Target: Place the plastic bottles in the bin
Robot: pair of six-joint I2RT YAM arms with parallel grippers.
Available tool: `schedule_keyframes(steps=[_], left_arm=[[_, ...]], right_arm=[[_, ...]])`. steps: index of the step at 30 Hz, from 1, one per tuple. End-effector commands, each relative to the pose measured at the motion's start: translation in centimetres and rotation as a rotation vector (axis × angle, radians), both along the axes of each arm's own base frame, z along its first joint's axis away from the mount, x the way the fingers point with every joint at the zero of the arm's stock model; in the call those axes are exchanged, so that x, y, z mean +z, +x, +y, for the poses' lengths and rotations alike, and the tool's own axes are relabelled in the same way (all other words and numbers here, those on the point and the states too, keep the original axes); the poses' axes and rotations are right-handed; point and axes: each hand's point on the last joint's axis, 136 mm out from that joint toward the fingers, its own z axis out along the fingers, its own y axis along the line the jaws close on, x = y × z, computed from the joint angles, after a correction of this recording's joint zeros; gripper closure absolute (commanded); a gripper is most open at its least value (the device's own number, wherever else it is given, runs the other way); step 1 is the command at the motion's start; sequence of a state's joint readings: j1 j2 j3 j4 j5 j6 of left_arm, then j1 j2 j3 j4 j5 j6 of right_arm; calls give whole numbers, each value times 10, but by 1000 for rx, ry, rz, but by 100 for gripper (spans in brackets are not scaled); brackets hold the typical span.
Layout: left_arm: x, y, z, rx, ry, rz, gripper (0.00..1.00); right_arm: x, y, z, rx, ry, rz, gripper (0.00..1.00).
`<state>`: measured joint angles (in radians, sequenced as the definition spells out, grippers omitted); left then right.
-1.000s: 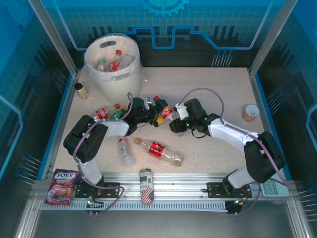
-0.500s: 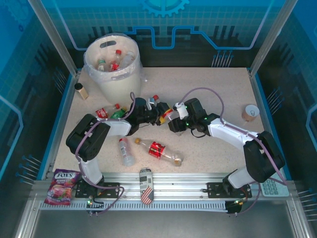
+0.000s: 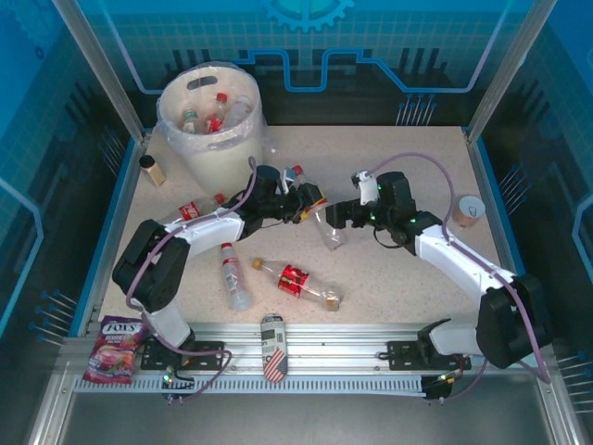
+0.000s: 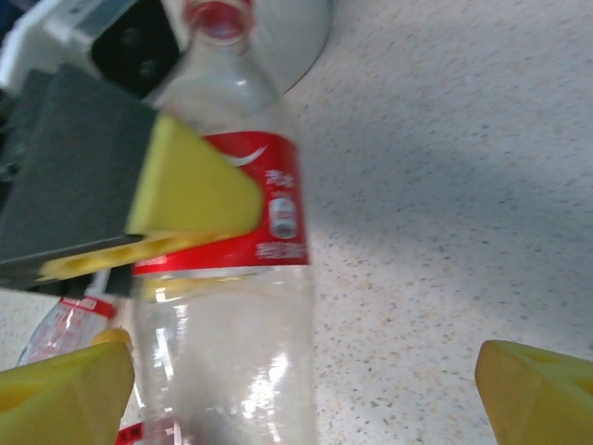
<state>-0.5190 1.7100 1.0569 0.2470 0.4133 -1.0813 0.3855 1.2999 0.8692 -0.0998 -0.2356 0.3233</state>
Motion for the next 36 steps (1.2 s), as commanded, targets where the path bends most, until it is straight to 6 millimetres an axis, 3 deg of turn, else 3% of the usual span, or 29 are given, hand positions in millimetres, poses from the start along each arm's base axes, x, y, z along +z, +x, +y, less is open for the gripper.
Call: schedule_keyframes(steps=[1,7,10,15,21,23,26,31,36], left_arm=[[42,-7,0,-51,101,-147,52],[120,-7,4,-125,179,-338,55],[153,1,17,-126,212,-416,57],[197,28,66,-28,255,-499,67],[254,48,127,107,282,-610,68],[272,55,156,192,306,-646,69],[288,67,202,318,361,-674,69],[298,83,278,536,457,-672,70],[296,90,328,738,469,-675,74]], right_arm=[[8,7,-26,-130,-16,-1,4],[-4,8,-35,-179,1,34,4],[-10,6,-35,-187,15,44,4],[-17,3,-38,-198,-3,64,4],[-24,-1,-42,-191,-45,87,4],[-26,-1,-42,-192,-51,92,4],[-30,-2,-43,-191,-69,110,4],[-35,-5,-44,-184,-95,129,4],[-39,-10,-49,-191,-119,132,4]])
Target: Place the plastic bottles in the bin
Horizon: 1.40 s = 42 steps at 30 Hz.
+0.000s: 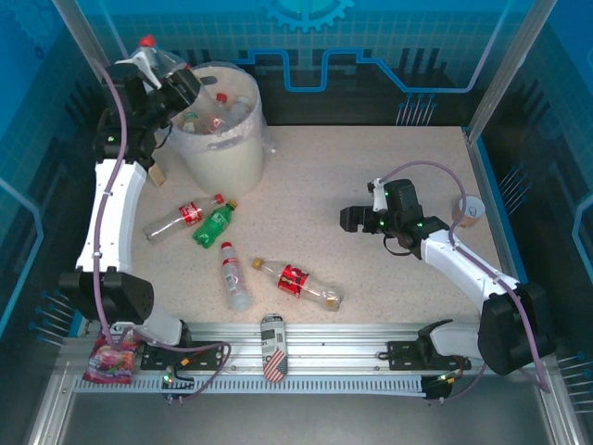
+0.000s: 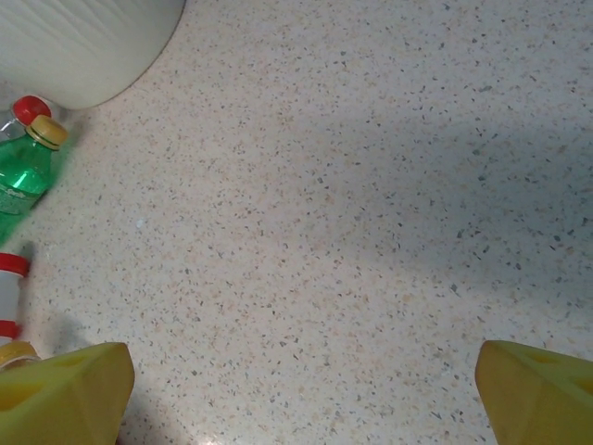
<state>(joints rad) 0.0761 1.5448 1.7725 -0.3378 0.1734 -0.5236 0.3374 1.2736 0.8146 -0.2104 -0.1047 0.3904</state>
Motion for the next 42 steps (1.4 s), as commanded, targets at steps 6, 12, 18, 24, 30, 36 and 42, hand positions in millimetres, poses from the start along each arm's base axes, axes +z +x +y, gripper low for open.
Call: schedule_keyframes(steps=[6,12,18,24,30,36,42], left_arm=[[-8,22,35,128,5,-25,74],[-52,54,16,-26,60,148,67],[-96,73,9,-103,77,260,62],[-133,84,1,-174,76,352,56],[-150,89,-3,-218,89,375,17],[-139,89,1,-209,150,343,8],[-121,84,1,-203,163,308,13]], right_arm=[[-4,-7,-6,5,-50,14,4],[-6,-8,-10,0,-73,15,4],[-9,-10,-8,6,-66,26,4],[-9,-9,-5,14,-65,29,4],[-10,-7,0,26,-67,37,4],[-11,-5,6,42,-73,40,4],[-13,-5,11,52,-86,42,4]])
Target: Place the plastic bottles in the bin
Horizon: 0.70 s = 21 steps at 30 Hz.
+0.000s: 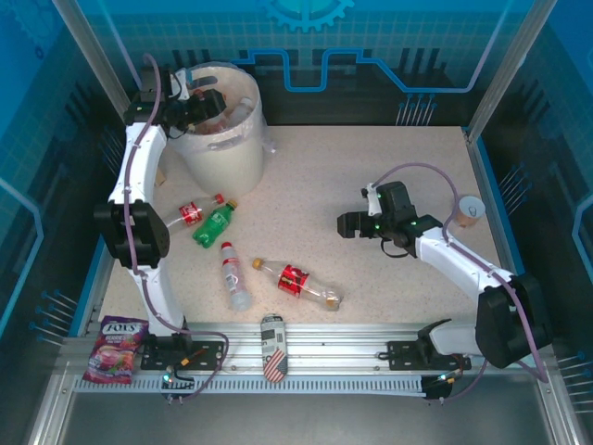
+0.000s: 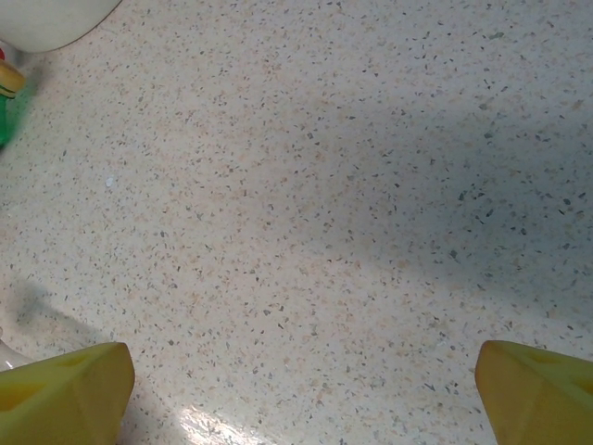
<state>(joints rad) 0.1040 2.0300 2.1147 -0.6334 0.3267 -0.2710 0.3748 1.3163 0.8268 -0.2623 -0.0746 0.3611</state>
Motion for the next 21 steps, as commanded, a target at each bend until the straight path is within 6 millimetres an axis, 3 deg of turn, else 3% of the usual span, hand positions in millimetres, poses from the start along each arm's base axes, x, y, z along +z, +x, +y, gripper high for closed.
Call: schedule_keyframes(steps=[1,7,16,21], left_arm=[[33,-8,2,-6,25,-64,14],[45,-15,-8,-23,28,-88,24],[19,-9,-49,-102,24,-35,28],[18,-6,-51,-88,13,-28,27]], right_arm=[[5,3,5,19,-22,-12,4],[4,2,8,27,-32,-11,4],[3,0,13,40,-36,-8,4],[8,-6,14,66,-58,-16,4]])
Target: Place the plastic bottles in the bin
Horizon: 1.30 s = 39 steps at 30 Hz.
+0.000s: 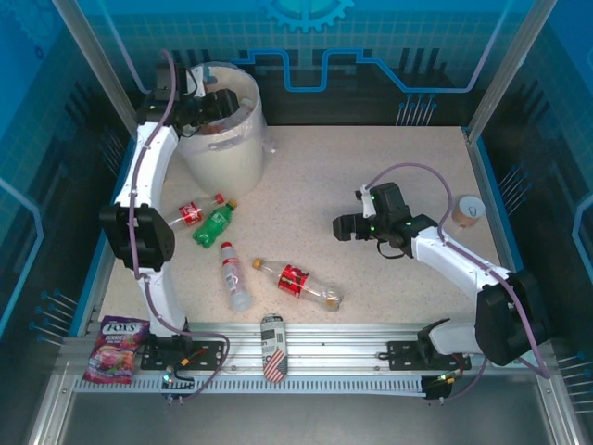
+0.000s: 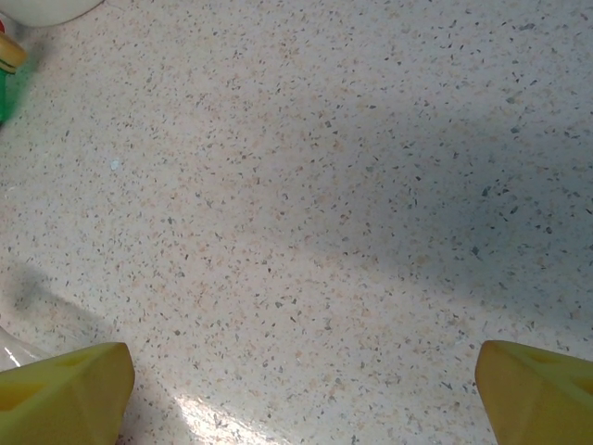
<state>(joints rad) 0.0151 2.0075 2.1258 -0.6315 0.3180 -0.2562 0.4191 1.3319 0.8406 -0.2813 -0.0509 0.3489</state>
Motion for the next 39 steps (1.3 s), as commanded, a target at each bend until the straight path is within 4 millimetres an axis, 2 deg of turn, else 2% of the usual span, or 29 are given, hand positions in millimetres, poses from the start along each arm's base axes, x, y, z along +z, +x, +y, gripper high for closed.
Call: schedule_keyframes(steps=[1,5,10,15,18,21,25,33,39], left_arm=[[6,-1,-2,2,-4,1,26],[29,-6,0,3,14,-44,22],[63,-24,5,13,31,-98,17],[88,-53,9,30,36,-123,12],[96,-76,9,34,27,-135,10],[102,-100,8,35,-2,-153,9],[102,-130,5,38,-64,-165,9],[86,-176,1,58,-124,-128,9],[63,-195,1,70,-131,-65,9]], right_arm=[[12,-4,3,44,-35,-26,4],[26,-15,16,158,-62,-47,4],[26,-55,44,395,-137,0,4],[15,-102,65,604,-226,39,3],[6,-123,73,687,-272,58,0],[-8,-135,76,733,-325,84,0],[-27,-139,81,758,-367,111,0],[-63,-138,92,775,-413,158,0],[-78,-129,92,760,-486,209,4]])
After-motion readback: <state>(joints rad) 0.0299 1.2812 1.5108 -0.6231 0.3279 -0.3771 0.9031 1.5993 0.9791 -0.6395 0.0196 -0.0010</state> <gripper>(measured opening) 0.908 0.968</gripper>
